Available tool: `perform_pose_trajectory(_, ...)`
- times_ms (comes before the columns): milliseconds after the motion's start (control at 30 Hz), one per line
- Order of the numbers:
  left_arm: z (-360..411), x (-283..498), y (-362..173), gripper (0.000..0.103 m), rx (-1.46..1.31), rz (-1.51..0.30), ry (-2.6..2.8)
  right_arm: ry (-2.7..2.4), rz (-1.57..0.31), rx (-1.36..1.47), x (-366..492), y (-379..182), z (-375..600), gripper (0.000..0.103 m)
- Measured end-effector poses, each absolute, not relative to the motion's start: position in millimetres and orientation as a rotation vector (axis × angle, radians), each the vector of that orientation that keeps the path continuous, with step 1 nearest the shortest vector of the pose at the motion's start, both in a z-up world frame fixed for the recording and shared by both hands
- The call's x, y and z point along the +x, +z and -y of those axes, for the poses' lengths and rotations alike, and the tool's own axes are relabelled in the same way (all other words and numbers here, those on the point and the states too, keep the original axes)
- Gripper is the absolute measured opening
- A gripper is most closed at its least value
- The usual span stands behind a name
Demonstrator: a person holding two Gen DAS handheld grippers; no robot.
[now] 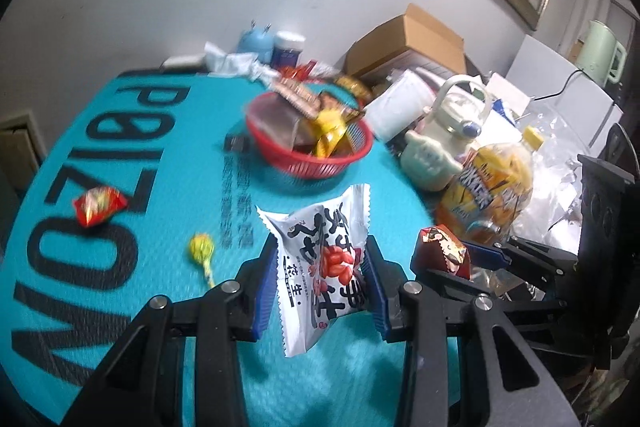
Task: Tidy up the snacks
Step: 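Carry the white packet with the left gripper while the right gripper carries the red packet to the basket, then open both grippers over the red basket to drop both packets in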
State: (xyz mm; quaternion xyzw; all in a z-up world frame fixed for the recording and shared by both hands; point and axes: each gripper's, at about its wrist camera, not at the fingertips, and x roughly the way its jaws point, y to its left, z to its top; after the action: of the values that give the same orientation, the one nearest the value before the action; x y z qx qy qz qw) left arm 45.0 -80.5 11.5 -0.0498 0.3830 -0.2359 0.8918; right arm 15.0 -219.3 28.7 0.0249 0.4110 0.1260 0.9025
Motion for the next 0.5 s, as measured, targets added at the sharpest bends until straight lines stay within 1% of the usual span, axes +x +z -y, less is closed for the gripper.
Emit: perform_pose_trajectory(500,93,101,66,0.039,-0.053,-0.672,-0.502,0.234,-0.754,0.000,74,75,231,0.047)
